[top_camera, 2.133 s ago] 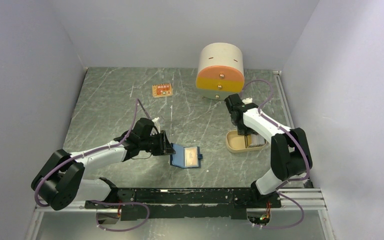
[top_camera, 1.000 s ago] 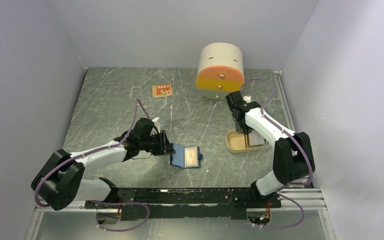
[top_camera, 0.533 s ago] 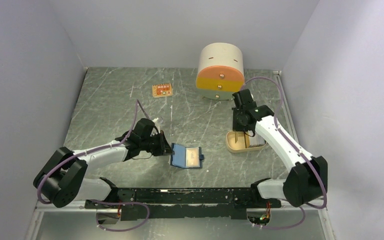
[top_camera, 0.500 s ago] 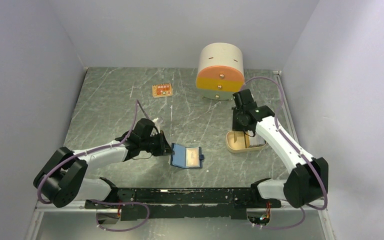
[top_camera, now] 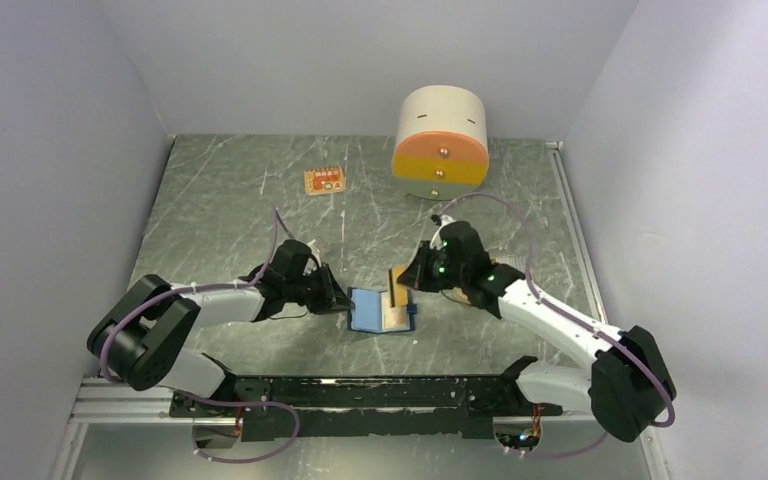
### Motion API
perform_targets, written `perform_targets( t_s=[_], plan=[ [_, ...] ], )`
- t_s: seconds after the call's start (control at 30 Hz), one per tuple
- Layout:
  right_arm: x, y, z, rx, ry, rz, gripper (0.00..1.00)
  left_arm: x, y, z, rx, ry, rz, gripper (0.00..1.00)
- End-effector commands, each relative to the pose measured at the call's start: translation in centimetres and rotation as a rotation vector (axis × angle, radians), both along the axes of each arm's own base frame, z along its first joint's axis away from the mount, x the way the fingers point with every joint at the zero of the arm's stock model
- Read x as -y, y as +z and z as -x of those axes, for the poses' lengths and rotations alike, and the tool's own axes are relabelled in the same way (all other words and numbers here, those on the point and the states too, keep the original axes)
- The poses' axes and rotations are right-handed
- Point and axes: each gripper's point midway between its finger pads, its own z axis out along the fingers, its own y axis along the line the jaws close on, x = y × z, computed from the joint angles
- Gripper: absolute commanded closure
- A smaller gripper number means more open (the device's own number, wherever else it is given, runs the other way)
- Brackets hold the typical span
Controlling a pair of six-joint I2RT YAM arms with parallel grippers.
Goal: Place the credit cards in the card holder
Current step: Insert the credit card into the card holder.
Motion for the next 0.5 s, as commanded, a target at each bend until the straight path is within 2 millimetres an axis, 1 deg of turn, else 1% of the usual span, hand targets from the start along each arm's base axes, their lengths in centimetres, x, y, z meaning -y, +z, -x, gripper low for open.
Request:
perform_targets(
  t_s=[0.0,0.13,0.17,0.23,0.27,0.33,0.47],
  plan=[
    [-4.6,1.9,0.5,0.064,0.028,-0.196,1.0,-0.2,0.1,0.2,0.012,0.01,0.021,0.81],
    [-5.1,-1.3,1.3,0.061,0.049,-0.187,1.0,-0.4,0.1,0.9,0.021,-0.001,0.041,0.8],
    [-5.2,-1.9,1.5,0.057,0.056,-0.19,1.0,-0.4,0.0,1.0,0.019,-0.005,0.046,0.81],
    [-5.4,-2.9,1.8,0.038,0.068,-0.197,1.0,-0.2,-0.1,1.1,0.013,-0.013,0.054,0.89],
    [-5.5,-3.2,1.8,0.033,0.07,-0.204,1.0,-0.2,-0.1,1.2,0.01,-0.016,0.057,0.91],
    [-5.6,-3.8,2.0,0.028,0.068,-0.221,1.0,-0.3,-0.4,1.2,0.007,-0.011,0.051,0.91],
    [-5.4,-4.8,2.1,0.021,0.065,-0.211,1.0,-0.7,-0.9,1.2,0.008,-0.005,0.023,0.9]
  ],
)
